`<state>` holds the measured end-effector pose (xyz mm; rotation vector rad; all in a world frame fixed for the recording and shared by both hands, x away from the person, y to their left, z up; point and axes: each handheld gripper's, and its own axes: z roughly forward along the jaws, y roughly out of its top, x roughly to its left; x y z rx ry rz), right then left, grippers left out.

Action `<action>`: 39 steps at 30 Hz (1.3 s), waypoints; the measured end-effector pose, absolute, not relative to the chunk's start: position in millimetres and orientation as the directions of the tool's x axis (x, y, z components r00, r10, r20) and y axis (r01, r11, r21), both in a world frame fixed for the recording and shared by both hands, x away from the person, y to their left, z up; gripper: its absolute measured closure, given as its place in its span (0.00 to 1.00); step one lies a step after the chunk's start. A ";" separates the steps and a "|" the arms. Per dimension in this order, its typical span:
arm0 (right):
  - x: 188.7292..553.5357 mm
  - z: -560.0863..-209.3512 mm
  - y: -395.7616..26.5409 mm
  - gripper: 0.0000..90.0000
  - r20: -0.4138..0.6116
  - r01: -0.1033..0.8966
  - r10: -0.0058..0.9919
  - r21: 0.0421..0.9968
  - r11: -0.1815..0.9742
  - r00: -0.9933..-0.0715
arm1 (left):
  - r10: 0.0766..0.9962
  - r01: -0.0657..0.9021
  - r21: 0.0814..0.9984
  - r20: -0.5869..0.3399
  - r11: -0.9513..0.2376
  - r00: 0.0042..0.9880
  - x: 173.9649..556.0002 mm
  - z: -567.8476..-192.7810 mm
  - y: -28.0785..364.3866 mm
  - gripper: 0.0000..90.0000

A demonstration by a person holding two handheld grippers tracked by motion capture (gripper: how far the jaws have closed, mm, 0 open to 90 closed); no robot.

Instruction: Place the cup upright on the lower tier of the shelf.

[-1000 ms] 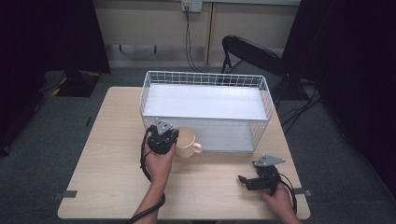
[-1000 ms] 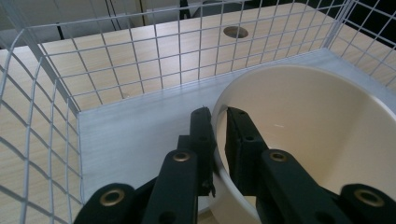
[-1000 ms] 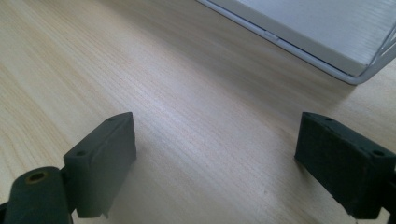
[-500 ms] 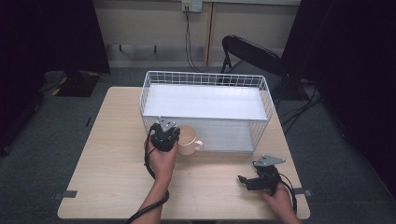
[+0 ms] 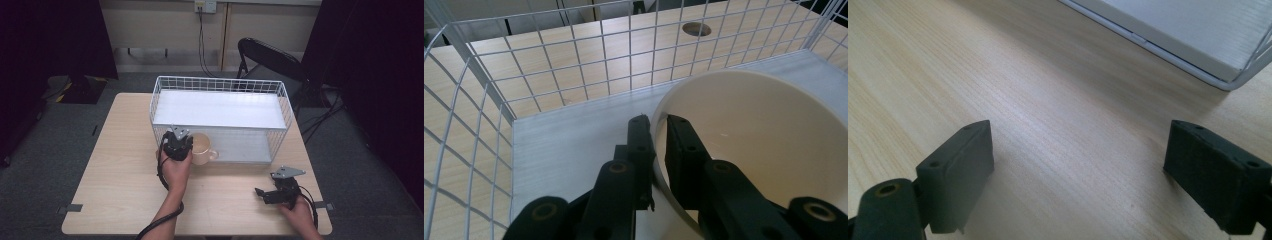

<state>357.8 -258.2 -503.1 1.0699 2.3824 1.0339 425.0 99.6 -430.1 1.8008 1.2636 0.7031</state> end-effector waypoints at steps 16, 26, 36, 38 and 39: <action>357.7 -503.1 -258.2 0.13 -0.004 0.508 0.749 0.732 0.454 -0.663 | 0.943 0.478 0.869 -0.044 -0.127 0.331 425.4 -436.6 97.7 0.89; 357.7 -503.1 -258.2 0.13 -0.005 0.508 0.748 0.732 0.454 -0.663 | 0.933 0.465 0.881 -0.092 -0.086 0.348 420.4 -431.4 102.8 0.60; 357.7 -503.1 -258.2 0.13 -0.004 0.508 0.748 0.732 0.454 -0.663 | 0.896 0.449 0.886 -0.104 -0.113 0.431 401.1 -421.1 109.7 0.46; 357.7 -503.1 -258.2 0.13 -0.004 0.508 0.748 0.732 0.454 -0.663 | 0.890 0.445 0.887 -0.098 -0.125 0.445 397.1 -419.6 111.2 0.45; 357.7 -503.1 -258.2 0.13 -0.004 0.508 0.748 0.732 0.455 -0.663 | 0.884 0.449 0.886 -0.114 -0.116 0.453 395.8 -419.6 111.5 0.44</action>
